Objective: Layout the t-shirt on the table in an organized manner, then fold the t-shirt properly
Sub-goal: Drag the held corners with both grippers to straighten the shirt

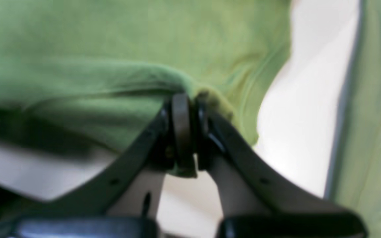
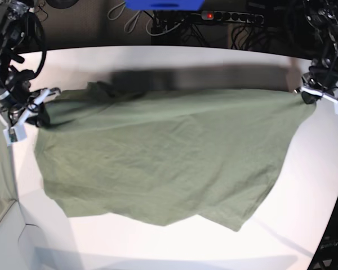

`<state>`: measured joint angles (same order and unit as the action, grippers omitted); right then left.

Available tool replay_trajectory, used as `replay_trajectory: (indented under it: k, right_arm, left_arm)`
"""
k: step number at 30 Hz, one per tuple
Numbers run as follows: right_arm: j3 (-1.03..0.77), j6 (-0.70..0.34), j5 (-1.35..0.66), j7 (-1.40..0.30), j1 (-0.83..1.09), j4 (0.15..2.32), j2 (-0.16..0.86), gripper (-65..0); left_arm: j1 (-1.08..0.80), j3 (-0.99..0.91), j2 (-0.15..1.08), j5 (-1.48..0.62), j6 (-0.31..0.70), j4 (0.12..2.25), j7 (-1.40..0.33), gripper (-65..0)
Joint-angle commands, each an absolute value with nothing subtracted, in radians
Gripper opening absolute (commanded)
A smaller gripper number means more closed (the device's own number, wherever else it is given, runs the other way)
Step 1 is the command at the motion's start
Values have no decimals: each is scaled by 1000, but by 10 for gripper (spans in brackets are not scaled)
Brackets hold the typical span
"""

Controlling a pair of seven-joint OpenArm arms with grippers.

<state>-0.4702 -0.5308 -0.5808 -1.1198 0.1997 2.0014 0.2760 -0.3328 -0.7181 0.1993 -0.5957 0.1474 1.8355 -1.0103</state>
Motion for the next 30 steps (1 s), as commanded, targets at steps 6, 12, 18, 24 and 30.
replay_trajectory:
  k: [6,12,18,24,30]
  right_arm:
    - [-414,-539,-590,-1099,197,1957,289,-650]
    - [-383,-539,-590,-1046,185,1828,288,-650]
    - [-348,-539,-590,-1043,199,1813,292,-601]
    - [-351,-539,-590,-1035,231,1854,291,-469]
    - [-420,-538,-590,-1035,255,1931,291,-470]
  left_arm:
    - [-378,-725,214,-591,148,1845,-993,-650]
    - [-384,-725,208,-590,148,1779,-997,-650]
    - [-400,-723,208,-595,148,1716,-997,-649]
    - [-414,-688,209,-590,148,1705,-997,-469]
    - [-427,-697,209,-598,148,1718,-990,-316]
